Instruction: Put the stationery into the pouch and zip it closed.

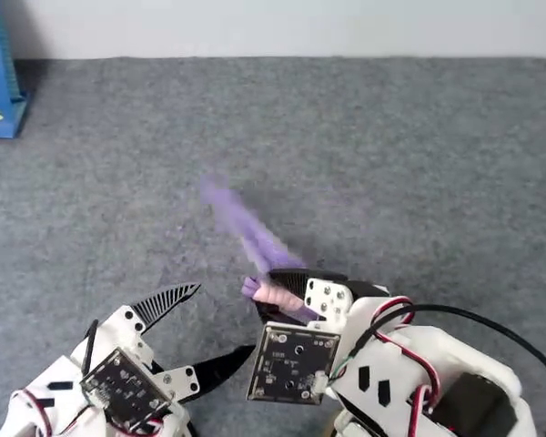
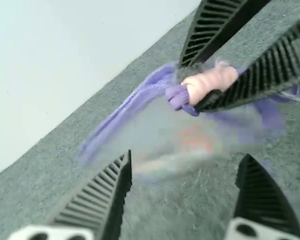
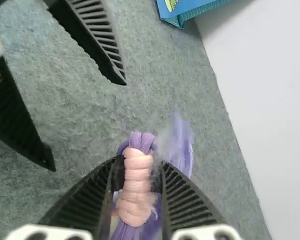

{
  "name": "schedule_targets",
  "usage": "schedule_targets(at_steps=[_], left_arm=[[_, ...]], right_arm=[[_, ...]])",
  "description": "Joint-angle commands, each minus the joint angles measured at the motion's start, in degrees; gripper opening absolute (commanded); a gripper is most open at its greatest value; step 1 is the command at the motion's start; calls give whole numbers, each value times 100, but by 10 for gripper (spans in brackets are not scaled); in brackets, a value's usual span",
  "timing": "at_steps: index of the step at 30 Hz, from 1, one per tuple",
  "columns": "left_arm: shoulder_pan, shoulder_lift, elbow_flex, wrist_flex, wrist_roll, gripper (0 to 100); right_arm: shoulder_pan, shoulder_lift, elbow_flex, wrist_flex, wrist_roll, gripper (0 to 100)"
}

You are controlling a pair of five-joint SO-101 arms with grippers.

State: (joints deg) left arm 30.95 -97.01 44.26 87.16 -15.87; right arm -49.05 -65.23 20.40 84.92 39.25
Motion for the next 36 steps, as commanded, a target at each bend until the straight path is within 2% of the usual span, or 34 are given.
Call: schedule_targets(at_steps=[1, 5, 11, 14, 19, 23, 27, 31, 36], left_arm=[[-185, -9, 224, -519, -53, 323], [-791, -9, 637, -1020, -53, 323], [-1152, -9, 681, -818, -229, 323], [-1178, -9, 664, -712, -237, 323], [-1178, -18, 655, -633, -220, 323], [-1187, -44, 611, -624, -185, 323], [-1152, -624, 215, -378, 141, 323], [-1143, -695, -356, -35, 325, 323], [-1134, -730, -198, 70, 334, 323]], right_arm=[[-92, 57, -26, -40, 53, 8], [-84, 84, 35, -57, 53, 8], [127, 84, 255, -470, 53, 8], [462, 84, 387, -971, 53, 8], [593, 84, 686, -1534, 35, 8], [1182, 92, 932, -2211, 9, 8], [1631, 242, 1160, -2668, 9, 8], [1842, 664, 1160, -2888, -44, 8], [1842, 919, 1160, -3284, -387, 8]])
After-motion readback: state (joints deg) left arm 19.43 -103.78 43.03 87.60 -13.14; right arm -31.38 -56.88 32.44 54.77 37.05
